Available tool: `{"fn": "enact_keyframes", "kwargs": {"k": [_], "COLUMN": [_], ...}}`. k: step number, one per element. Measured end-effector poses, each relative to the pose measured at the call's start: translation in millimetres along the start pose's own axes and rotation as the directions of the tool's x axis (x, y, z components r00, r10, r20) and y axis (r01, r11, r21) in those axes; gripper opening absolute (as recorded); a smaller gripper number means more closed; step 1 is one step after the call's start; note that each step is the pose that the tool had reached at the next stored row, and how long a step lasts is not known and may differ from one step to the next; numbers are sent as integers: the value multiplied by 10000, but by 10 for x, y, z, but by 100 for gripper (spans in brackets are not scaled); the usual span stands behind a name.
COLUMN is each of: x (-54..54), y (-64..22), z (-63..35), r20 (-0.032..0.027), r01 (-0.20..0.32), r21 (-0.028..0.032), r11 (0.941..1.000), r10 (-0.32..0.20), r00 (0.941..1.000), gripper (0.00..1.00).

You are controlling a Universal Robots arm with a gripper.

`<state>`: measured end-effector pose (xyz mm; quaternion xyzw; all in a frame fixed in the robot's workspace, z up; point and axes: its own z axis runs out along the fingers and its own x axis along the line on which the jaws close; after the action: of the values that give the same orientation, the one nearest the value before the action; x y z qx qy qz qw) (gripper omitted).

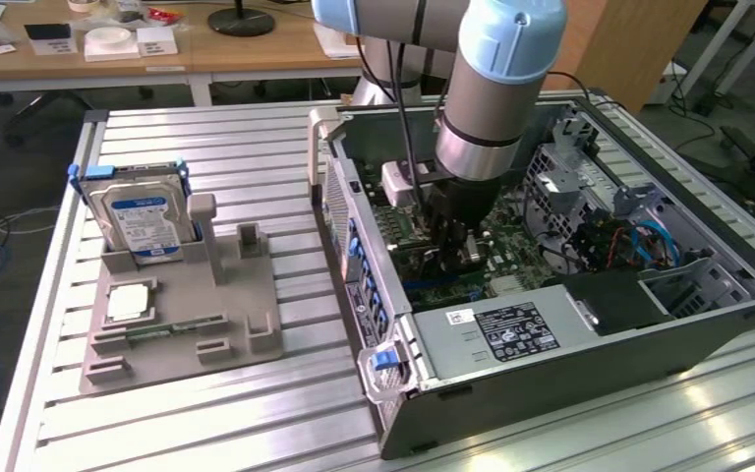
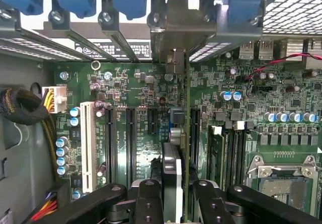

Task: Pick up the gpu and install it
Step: 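Insert the gpu into the slot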

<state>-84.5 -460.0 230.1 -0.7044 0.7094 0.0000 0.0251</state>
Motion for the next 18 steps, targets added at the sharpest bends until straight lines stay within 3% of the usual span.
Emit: {"fn": "enact_keyframes", "kwargs": {"k": [3, 18], "x": [-2, 2], "y": [-2, -1], "z": [-14, -35], "r20": [17, -18], "r01": [1, -129], "r21": [8, 5], "r11": [10000, 9999], "r10": [-1, 129], "r00": [10000, 9999], "gripper": [28, 28]}}
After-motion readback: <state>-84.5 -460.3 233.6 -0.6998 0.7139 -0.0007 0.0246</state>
